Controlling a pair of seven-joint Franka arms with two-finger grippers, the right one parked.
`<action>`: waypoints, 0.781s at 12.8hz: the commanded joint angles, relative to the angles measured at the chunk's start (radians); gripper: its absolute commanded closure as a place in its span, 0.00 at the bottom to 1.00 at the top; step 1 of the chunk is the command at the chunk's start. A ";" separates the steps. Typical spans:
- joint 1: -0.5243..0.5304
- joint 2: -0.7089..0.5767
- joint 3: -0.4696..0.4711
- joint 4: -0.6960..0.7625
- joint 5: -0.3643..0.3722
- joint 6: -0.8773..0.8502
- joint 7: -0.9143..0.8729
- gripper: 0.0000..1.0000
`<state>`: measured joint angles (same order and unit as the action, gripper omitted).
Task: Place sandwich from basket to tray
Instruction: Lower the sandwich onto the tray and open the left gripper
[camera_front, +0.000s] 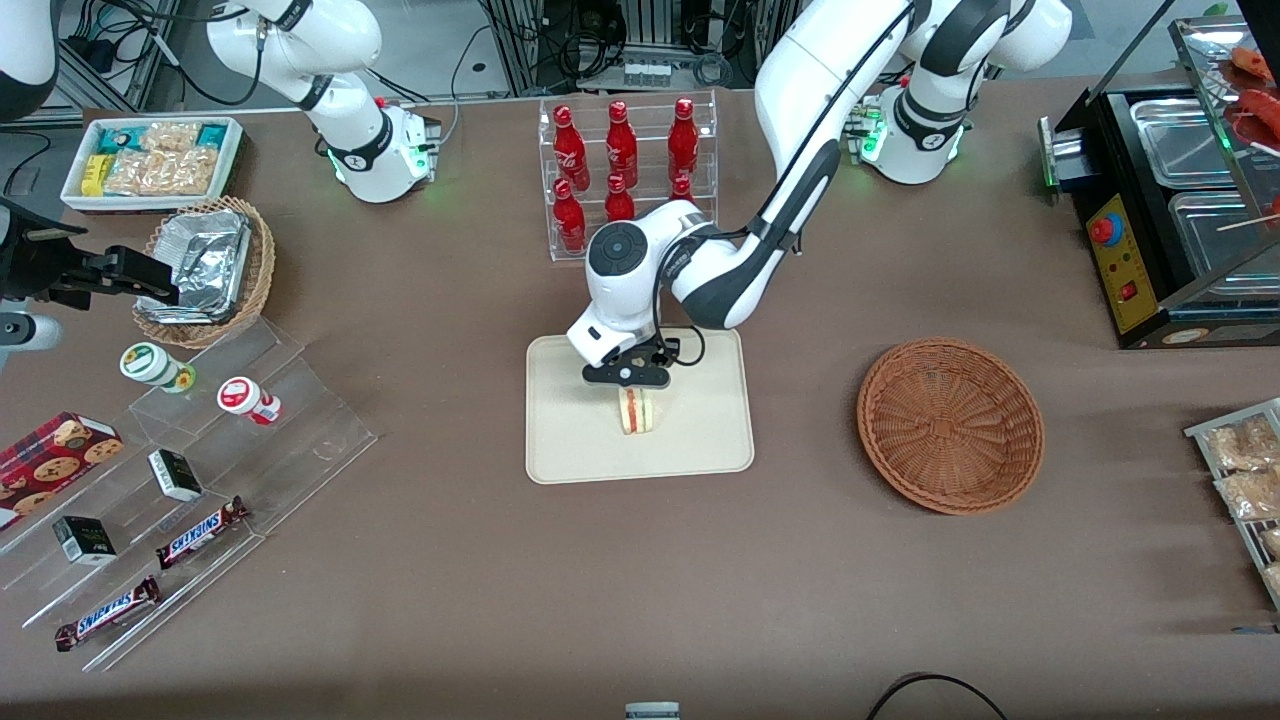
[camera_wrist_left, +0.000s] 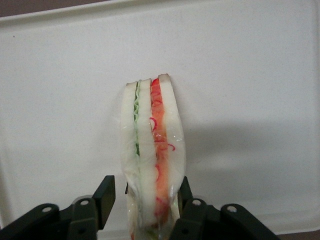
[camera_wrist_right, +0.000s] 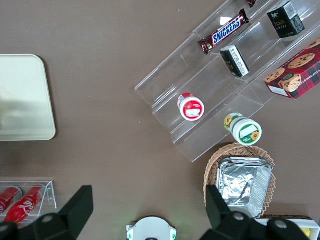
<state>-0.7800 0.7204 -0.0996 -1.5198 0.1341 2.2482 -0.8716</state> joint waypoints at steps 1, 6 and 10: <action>-0.013 -0.036 0.055 0.021 0.021 -0.025 -0.059 0.00; -0.009 -0.133 0.110 0.021 0.015 -0.071 -0.096 0.00; 0.086 -0.254 0.129 0.009 0.002 -0.226 -0.067 0.00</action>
<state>-0.7472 0.5342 0.0343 -1.4846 0.1345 2.0776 -0.9388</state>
